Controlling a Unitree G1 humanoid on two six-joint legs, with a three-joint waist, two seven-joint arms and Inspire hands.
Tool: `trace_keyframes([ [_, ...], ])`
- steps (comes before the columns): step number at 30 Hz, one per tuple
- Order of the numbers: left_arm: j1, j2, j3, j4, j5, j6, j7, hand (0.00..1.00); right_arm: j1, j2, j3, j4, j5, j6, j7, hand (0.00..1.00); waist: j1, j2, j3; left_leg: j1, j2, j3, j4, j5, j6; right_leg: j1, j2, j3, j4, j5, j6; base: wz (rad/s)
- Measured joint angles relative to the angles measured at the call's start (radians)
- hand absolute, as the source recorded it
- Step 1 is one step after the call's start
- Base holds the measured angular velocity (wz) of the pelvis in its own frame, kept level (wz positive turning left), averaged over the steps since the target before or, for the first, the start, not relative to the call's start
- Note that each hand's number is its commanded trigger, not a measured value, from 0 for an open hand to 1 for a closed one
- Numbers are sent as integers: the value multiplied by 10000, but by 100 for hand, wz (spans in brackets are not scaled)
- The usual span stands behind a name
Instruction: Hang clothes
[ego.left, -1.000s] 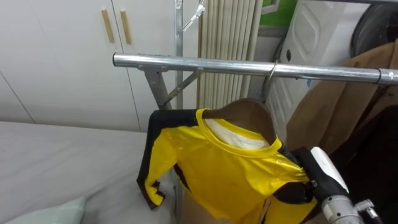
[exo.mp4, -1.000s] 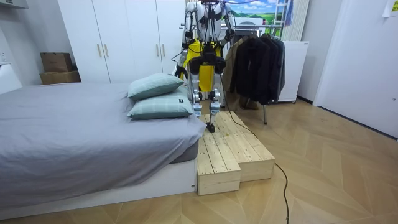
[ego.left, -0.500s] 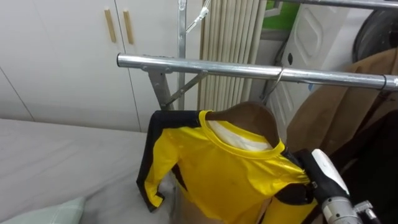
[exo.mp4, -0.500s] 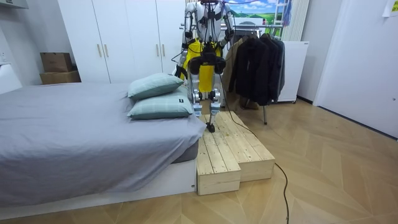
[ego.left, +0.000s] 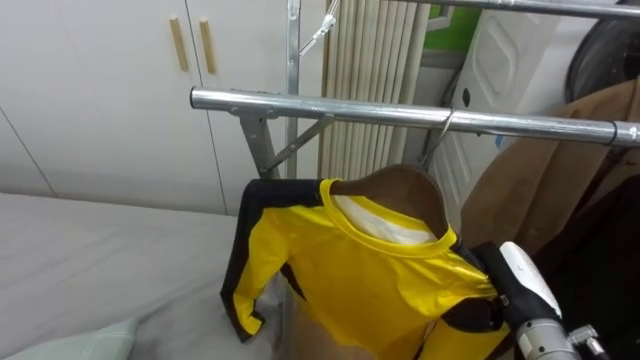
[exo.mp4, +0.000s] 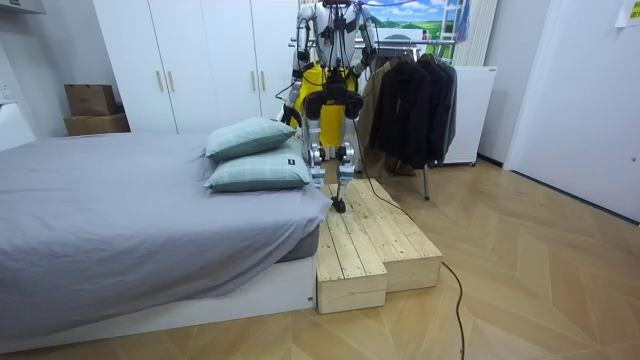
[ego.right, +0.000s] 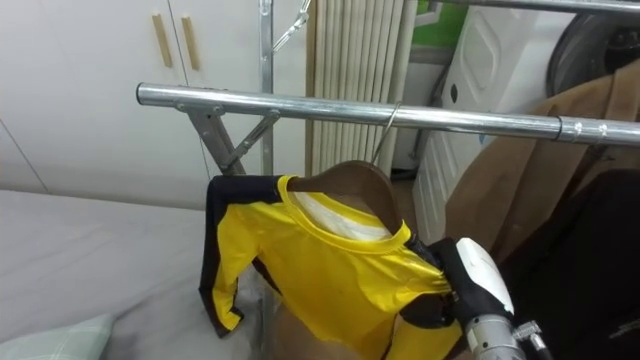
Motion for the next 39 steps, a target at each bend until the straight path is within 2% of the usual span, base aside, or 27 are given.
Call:
trace_keyframes([
  [1, 1, 0, 0, 0, 0, 0, -6, 0, 0, 0, 0, -3, 0, 0, 0, 73, -2, 4, -3, 2, 1, 0, 0, 0, 0, 1, 0, -1, 2, 0, 0, 0],
  [3, 2, 0, 0, 0, 0, 0, -21, 0, 0, 0, 0, -6, 0, 0, 0, 0, -5, 9, -6, 4, 2, 0, 0, 0, 0, 2, 0, -3, 4, 0, 0, 0],
  [30, 66, 0, -13, 5, -11, 109, -177, 0, 0, 0, -9, -84, 18, 115, -408, 0, -69, 8, -52, 52, 2, -1, 0, 0, 0, 35, 1, -18, 25, 0, 0, 0],
  [39, 95, 13, -31, -1, -11, 219, -164, 0, 0, 6, -9, -75, 61, 183, -537, 0, -222, 79, 19, 40, 2, -17, -1, 0, -1, 20, -2, -38, 23, 0, 0, 1],
])
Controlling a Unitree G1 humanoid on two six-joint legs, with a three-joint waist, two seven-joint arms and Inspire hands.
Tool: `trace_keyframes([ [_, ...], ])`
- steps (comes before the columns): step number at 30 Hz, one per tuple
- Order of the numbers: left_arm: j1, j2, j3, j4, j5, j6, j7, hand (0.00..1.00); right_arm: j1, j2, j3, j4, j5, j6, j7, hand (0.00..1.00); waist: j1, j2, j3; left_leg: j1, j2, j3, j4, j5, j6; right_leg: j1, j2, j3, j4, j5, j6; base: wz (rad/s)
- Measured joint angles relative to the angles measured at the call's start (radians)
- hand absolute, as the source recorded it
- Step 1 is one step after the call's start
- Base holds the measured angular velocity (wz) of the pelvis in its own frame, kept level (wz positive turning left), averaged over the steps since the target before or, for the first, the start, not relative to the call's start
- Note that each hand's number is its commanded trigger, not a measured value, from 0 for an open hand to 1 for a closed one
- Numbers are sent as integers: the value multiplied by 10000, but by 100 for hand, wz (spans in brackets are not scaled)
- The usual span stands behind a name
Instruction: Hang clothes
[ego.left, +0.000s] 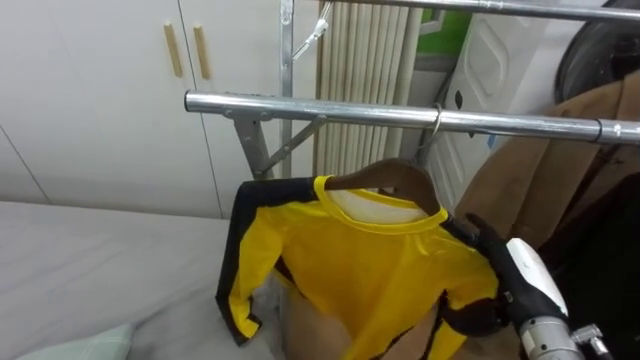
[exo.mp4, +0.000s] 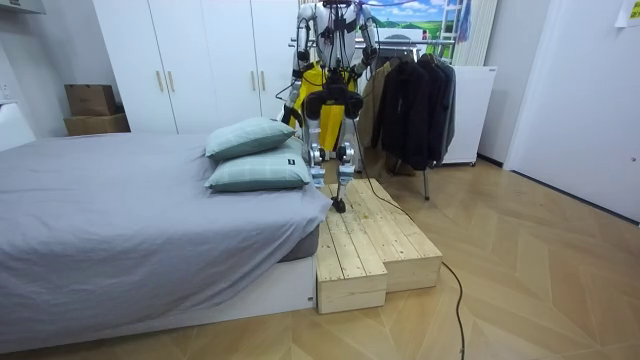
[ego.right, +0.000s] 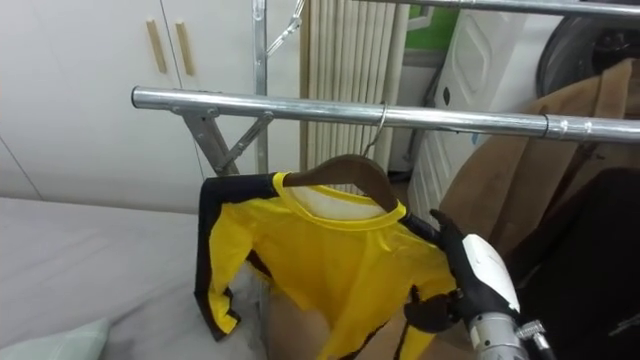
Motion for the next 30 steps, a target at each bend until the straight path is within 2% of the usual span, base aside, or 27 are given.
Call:
trace_keyframes([
  [5, -27, -4, 0, -1, -9, 75, -2, 0, -1, 2, 0, -2, 36, 44, -33, 0, 20, 69, -31, -3, -3, 12, 0, 0, 0, -11, 3, 49, -9, 0, 0, -2],
  [8, -108, -15, -3, -3, -224, 75, -4, 0, -1, 21, 0, -6, 727, 43, -136, 0, -3, 119, -7, -20, -5, 24, 0, 0, 0, -31, 3, 68, -13, -1, -1, 0],
  [10, -118, -26, -8, -2, -221, 75, -4, 0, -1, 105, -1, -11, 1359, 43, -143, 0, -10, 152, -23, -23, -3, 68, -1, 0, 1, -42, 6, 111, -15, -6, 0, -7],
  [13, -114, -100, 2, -35, -195, 76, -4, 0, -1, 228, -24, -11, 2974, 44, -122, 0, -24, 204, -63, -11, 1, 117, 0, 0, 1, -46, 19, 196, -6, -5, -2, -8],
  [19, -69, -155, 14, -129, -220, 72, -3, 0, -1, 230, -106, -10, 5713, 44, 21, 0, -35, 223, -61, -5, 21, 116, -1, -2, 2, -31, 18, 186, -8, -4, -3, 0],
  [22, -87, -185, 21, -147, -198, 51, 18, 0, 11, 266, -229, -52, 7744, 44, 94, 0, -104, 265, -62, -8, -2, 98, 0, -2, 2, -38, 20, 192, -13, -7, -5, 0],
  [30, 216, -175, 19, -147, -122, -14, 405, 0, 355, 269, -608, -757, 9964, 41, 158, 0, -179, 384, -94, 12, -1, 108, 0, -1, 3, -35, 28, 204, -2, -7, -5, 0],
])
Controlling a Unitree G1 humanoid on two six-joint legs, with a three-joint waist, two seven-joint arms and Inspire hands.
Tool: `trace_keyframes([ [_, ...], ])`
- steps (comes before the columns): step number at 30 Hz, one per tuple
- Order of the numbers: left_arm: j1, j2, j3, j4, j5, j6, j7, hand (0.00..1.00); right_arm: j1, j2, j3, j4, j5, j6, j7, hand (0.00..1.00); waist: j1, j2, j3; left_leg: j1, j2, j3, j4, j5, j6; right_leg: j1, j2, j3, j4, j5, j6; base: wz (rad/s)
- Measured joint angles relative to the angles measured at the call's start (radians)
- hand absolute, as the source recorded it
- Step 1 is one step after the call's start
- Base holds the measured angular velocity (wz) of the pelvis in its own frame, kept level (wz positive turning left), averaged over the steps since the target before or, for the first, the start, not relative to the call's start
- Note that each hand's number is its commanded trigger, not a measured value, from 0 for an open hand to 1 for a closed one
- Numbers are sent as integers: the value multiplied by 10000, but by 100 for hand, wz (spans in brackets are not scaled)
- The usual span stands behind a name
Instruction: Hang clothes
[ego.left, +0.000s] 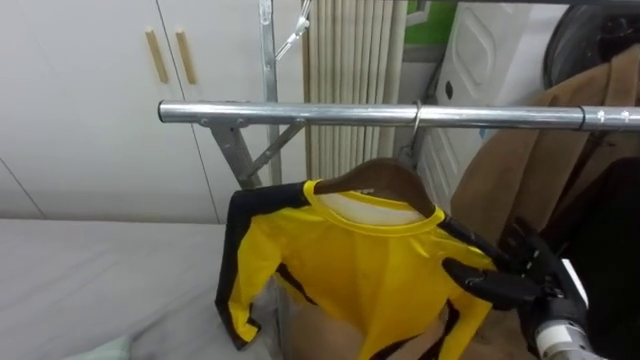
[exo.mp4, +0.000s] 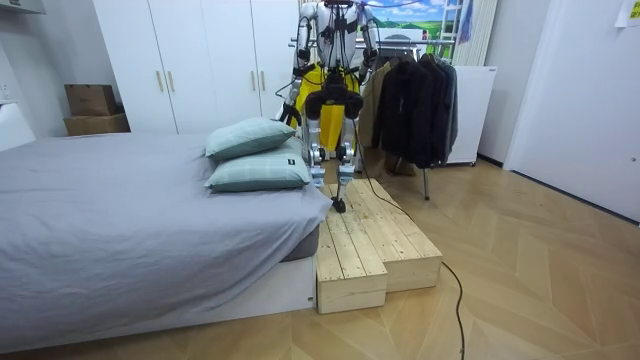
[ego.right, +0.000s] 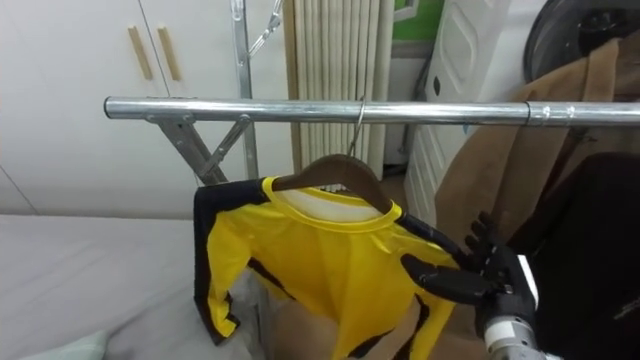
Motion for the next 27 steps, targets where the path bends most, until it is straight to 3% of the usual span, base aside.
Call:
trace_keyframes([
  [6, 150, 1, 1, -81, 49, 1, 189, 0, 0, 0, 1, 10, 347, 0, 32, 0, -109, 65, 50, -4, 6, -2, 0, 0, 0, -8, 12, 23, 8, -2, -4, 0],
  [16, 153, 1, 3, -82, -96, 0, 295, 0, 117, 1, 3, 237, 365, -4, 93, 0, -122, 1, 42, 1, 4, -11, 1, 0, 0, -10, 29, 97, -8, -15, -24, -1],
  [22, 182, 3, 28, -74, -301, -42, 268, 0, 655, 219, -18, 1675, 1171, -32, 320, 0, -132, -129, 42, 19, 30, 167, -3, -1, 0, 5, 47, 165, -19, -27, -43, -2],
  [27, 324, -5, 449, 22, -301, -118, 119, 0, 1419, 523, -443, 4114, 1365, 15, 938, 0, -439, -89, 48, 71, 28, 169, -3, -4, 0, 37, 55, 269, -23, -36, -53, -6],
])
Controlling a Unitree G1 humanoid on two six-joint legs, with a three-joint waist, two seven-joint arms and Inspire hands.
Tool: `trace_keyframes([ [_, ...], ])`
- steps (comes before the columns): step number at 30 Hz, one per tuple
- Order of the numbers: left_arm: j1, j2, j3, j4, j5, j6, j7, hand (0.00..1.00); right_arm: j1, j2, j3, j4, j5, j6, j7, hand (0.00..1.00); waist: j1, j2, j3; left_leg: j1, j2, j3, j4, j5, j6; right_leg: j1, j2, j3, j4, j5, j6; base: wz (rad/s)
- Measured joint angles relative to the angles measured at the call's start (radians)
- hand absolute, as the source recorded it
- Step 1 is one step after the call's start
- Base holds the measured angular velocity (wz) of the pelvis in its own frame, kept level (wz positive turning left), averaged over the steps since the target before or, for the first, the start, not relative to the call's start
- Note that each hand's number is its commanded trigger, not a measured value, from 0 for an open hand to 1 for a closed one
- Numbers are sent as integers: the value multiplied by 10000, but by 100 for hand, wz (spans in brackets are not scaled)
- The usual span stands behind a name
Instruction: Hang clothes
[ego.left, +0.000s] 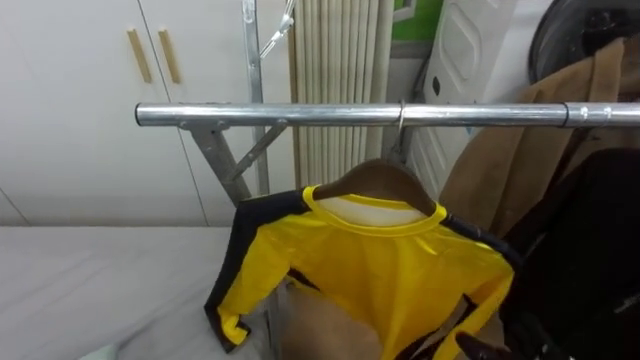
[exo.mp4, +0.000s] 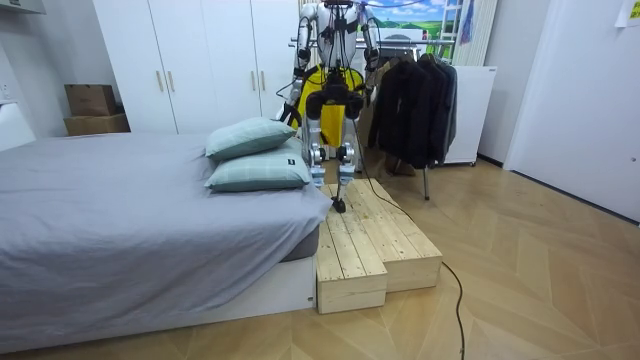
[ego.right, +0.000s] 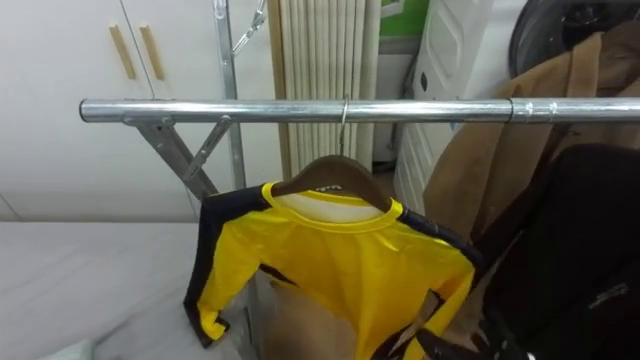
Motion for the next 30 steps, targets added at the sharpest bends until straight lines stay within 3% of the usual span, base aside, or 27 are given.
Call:
trace_keyframes([
  [3, 78, 3, 216, 69, -20, -122, -44, 0, 287, 153, -288, 1644, 49, -5, 299, 0, -231, 39, 6, 112, -1, 18, -4, -21, -13, 113, 2, -3, -4, -38, -18, -2],
  [11, 63, -2, 328, 137, -284, -159, -146, 0, 761, 329, -431, 3767, -204, 163, 1221, 0, -488, 48, 15, 189, 9, -15, -5, -23, -14, 134, 40, 107, 37, -38, -24, -4],
  [15, -20, -18, 343, 366, -373, -171, -293, 0, 942, 598, -423, 4188, -604, 210, 1632, 0, -509, 86, 47, 200, 12, 60, -2, -24, -13, 114, 58, 236, 23, -61, -34, -8],
  [21, 7, -94, 315, 429, -365, -66, -317, 0, 1042, 718, -426, 4600, -1437, 438, 1831, 0, -612, 191, -52, 92, 1, 39, 2, -25, -14, -8, 54, 243, 58, -59, -36, 0],
  [30, 36, -285, 201, 449, -158, 218, -561, 0, 830, 685, -430, 5002, -2788, 546, 1210, 0, -734, 252, -11, 132, 3, 40, -52, -26, -14, 42, 52, 247, 50, -52, -43, 0],
])
